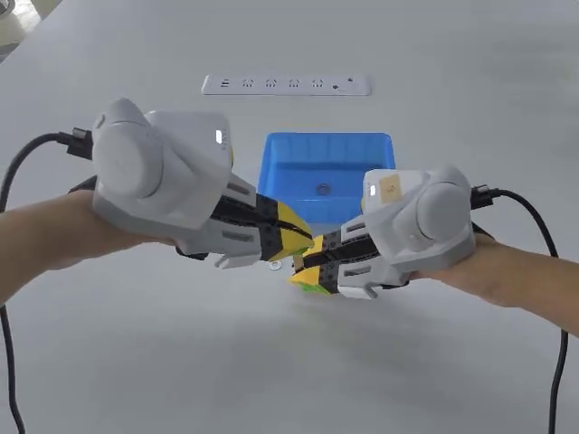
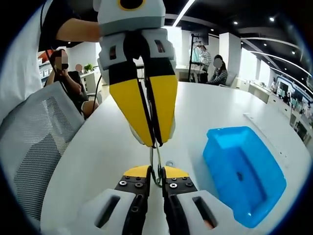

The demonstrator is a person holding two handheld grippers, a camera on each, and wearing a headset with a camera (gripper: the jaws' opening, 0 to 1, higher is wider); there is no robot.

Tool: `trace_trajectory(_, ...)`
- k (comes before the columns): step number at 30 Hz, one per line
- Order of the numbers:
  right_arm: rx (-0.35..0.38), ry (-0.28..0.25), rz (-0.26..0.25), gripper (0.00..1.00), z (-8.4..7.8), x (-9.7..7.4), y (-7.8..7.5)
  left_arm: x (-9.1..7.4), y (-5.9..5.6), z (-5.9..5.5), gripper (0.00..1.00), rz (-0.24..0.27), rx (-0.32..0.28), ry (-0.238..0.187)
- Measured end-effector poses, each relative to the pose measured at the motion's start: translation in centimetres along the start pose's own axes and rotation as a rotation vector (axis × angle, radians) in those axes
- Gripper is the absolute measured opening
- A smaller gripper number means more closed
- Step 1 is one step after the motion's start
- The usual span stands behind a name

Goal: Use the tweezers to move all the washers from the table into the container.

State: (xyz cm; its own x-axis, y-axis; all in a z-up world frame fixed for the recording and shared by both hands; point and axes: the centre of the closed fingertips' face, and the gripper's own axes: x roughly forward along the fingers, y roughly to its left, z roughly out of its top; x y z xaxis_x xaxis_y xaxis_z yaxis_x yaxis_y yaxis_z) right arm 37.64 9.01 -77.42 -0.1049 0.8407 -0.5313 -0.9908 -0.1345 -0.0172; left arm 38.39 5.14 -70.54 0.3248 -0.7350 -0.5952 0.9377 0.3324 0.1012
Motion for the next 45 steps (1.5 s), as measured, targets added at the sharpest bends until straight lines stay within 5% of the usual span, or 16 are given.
trace_trajectory(8,0.007,-0.013,-0.014,0.09,0.3,0.2,0.0,-0.2,0.1,0.1,0.06,0.001,-0.038,0.005)
trace_trajectory(13,0.012,-0.018,-0.030,0.09,0.6,0.0,-0.2,-0.5,0.1,0.7,0.16,0.000,-0.054,-0.025)
trace_trajectory(28,0.058,-0.046,-0.070,0.09,1.2,-1.6,-0.4,-1.5,0.1,0.3,0.38,0.039,-0.088,-0.010)
trace_trajectory(33,0.068,-0.050,-0.089,0.09,1.4,-2.2,-0.5,-2.1,0.4,1.2,0.48,0.082,-0.106,-0.054)
trace_trajectory(45,0.070,-0.071,-0.148,0.09,3.1,-4.5,-1.1,-4.5,1.1,-0.1,0.70,0.211,-0.146,-0.073)
